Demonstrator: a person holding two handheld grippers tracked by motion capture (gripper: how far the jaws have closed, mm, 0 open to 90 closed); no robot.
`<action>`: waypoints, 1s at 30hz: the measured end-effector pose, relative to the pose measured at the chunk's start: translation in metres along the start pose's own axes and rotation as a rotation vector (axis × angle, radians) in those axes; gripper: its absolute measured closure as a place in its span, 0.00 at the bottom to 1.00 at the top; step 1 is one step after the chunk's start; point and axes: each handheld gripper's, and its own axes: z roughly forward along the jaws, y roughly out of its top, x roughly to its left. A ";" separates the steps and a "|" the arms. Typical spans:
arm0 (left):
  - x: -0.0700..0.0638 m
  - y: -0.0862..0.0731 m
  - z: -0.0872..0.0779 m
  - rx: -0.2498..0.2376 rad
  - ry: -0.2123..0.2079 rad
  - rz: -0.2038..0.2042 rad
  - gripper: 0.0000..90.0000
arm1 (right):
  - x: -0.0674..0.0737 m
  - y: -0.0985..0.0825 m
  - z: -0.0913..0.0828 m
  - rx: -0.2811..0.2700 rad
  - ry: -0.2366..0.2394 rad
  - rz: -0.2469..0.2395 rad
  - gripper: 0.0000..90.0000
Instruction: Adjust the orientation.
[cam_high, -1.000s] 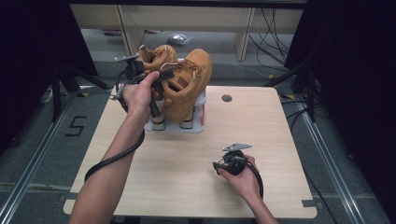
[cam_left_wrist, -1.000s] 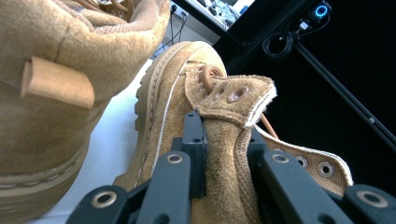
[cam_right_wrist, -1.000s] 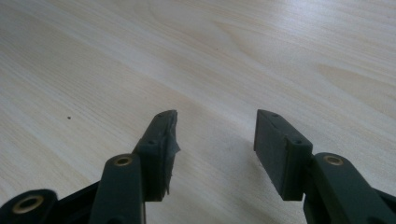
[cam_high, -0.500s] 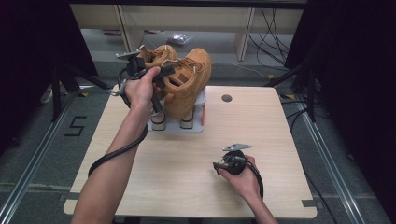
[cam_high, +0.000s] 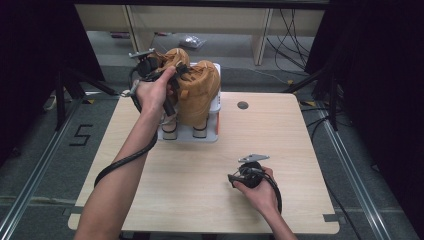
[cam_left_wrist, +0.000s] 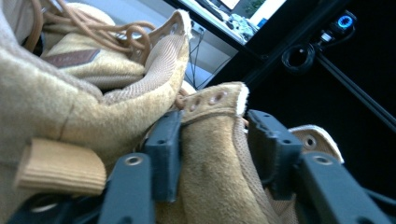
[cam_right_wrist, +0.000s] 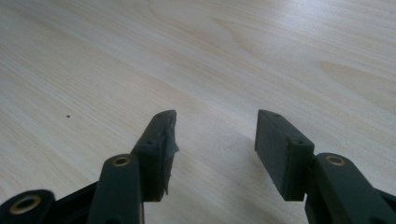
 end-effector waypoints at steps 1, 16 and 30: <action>-0.002 0.000 0.000 0.005 -0.004 0.014 0.52 | 0.000 0.000 0.000 0.000 -0.002 0.000 0.54; -0.026 0.001 -0.031 -0.001 -0.015 0.194 0.30 | 0.005 0.005 -0.002 -0.018 0.005 0.003 0.54; -0.021 -0.013 -0.086 -0.016 -0.105 0.252 0.28 | 0.009 0.012 -0.005 -0.030 0.008 0.001 0.55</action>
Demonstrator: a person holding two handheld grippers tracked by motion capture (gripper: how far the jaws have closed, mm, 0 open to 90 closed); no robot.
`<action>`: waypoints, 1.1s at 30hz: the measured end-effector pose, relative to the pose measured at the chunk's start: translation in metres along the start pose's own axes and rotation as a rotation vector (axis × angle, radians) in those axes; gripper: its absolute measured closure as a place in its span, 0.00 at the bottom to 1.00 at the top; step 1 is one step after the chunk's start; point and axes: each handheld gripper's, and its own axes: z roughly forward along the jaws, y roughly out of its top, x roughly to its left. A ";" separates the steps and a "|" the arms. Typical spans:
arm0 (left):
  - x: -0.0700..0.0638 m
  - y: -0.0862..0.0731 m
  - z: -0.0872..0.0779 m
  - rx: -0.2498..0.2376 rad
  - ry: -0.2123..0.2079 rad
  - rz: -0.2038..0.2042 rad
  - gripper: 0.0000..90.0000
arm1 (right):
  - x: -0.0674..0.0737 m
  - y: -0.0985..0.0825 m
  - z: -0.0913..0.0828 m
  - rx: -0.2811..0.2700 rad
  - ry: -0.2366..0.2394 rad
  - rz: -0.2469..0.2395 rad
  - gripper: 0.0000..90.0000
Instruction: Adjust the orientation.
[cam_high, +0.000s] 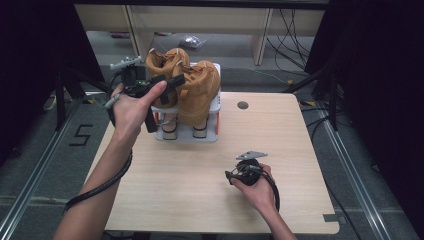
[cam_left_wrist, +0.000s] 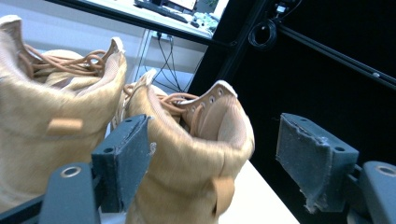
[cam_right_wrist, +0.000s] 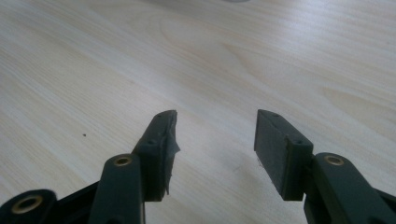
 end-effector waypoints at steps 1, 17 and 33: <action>0.002 -0.003 -0.005 0.000 0.005 0.009 0.28 | 0.000 0.001 0.001 -0.022 -0.003 -0.011 0.56; 0.044 -0.043 -0.043 0.026 0.083 0.085 0.30 | 0.019 0.027 -0.007 -0.088 0.015 -0.027 0.68; 0.077 -0.087 -0.054 0.029 0.153 0.093 0.32 | 0.037 0.057 -0.017 -0.235 0.024 -0.088 0.90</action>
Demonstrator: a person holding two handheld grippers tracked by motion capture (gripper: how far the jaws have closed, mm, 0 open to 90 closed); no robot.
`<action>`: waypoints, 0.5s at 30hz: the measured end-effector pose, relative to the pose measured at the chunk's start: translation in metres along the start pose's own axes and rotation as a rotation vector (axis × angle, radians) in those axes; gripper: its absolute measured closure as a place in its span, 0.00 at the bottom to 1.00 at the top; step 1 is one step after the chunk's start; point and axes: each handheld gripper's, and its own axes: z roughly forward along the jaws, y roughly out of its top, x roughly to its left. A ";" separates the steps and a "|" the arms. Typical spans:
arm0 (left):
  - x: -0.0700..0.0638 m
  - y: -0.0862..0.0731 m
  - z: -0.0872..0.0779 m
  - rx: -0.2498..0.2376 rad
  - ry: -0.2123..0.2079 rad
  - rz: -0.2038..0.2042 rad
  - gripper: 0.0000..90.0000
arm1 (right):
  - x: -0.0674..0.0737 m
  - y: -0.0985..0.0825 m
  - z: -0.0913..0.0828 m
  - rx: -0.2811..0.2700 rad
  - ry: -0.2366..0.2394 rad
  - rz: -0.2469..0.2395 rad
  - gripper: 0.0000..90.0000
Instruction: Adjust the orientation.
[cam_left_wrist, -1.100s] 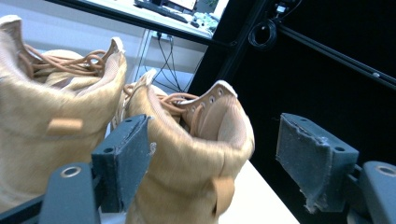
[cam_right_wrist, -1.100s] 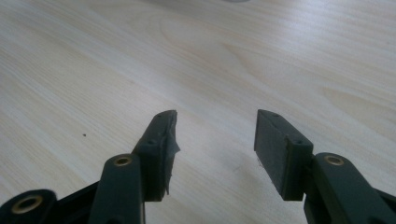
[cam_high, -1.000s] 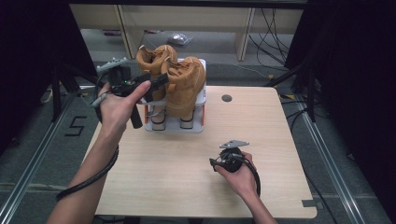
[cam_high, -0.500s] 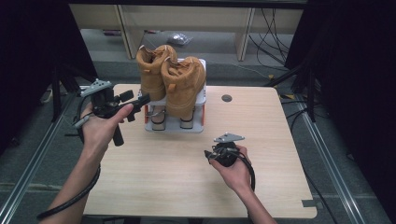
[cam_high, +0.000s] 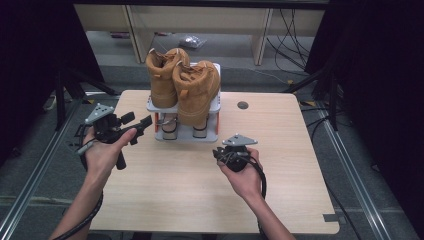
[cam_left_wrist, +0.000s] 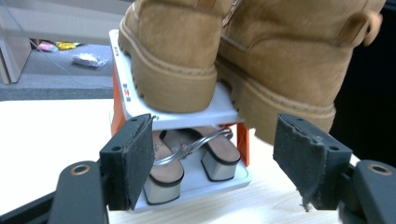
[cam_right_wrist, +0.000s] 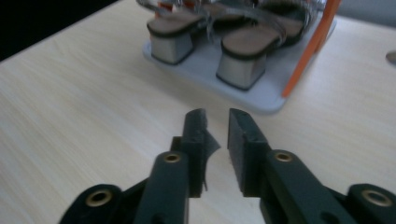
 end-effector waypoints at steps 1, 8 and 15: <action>0.001 -0.002 0.000 0.000 0.002 0.002 0.33 | 0.003 0.004 -0.001 -0.013 0.001 0.014 0.93; 0.001 -0.008 0.004 0.004 -0.002 0.012 0.36 | 0.016 0.038 -0.001 -0.139 0.032 -0.041 1.00; 0.000 -0.013 0.008 0.013 0.001 0.014 0.35 | 0.027 0.065 0.007 -0.164 0.067 -0.059 1.00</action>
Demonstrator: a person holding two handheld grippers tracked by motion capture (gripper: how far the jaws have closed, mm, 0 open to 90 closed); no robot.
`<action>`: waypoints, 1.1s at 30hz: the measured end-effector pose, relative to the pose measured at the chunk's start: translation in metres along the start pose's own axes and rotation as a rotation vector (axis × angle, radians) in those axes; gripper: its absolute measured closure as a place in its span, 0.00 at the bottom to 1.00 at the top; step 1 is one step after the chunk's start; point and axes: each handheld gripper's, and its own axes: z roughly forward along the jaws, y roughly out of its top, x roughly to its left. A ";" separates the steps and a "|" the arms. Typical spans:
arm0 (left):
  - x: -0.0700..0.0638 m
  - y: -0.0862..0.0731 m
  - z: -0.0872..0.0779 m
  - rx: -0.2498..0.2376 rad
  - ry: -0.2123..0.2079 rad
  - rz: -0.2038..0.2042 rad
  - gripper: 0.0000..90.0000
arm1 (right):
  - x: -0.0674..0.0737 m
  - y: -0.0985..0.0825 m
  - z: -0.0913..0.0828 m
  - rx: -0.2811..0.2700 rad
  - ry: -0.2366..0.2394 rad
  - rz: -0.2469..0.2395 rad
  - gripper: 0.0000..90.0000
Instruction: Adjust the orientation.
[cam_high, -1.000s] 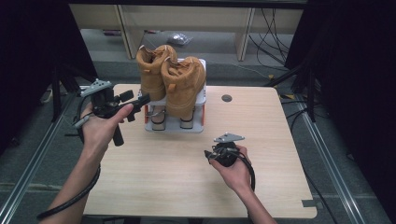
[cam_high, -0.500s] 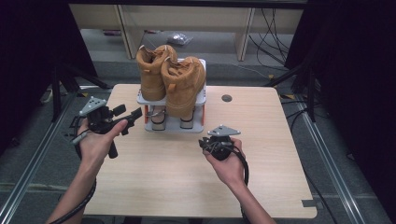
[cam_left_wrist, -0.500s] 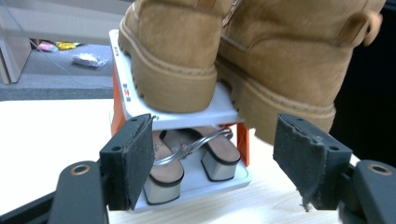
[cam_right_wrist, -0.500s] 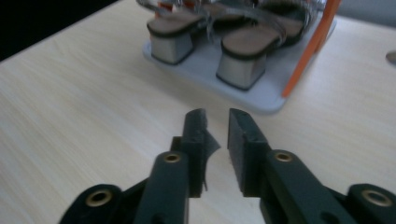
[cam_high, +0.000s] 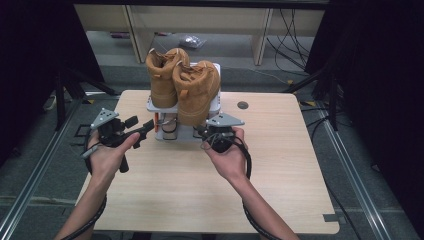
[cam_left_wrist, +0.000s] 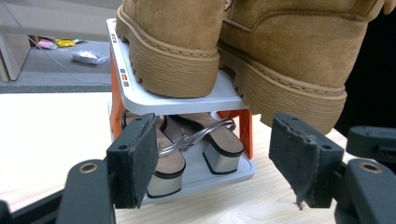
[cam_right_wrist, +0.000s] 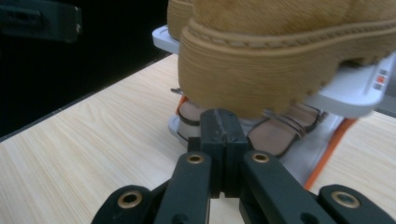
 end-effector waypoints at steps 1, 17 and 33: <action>0.000 -0.001 0.001 0.001 -0.001 0.001 0.35 | 0.000 0.001 0.001 -0.001 -0.012 -0.009 1.00; 0.001 -0.004 0.002 0.012 0.001 0.005 0.34 | 0.012 0.007 0.020 -0.019 0.002 -0.013 1.00; 0.007 -0.008 0.001 0.019 0.012 -0.003 0.33 | 0.010 0.009 0.022 -0.026 -0.088 -0.008 1.00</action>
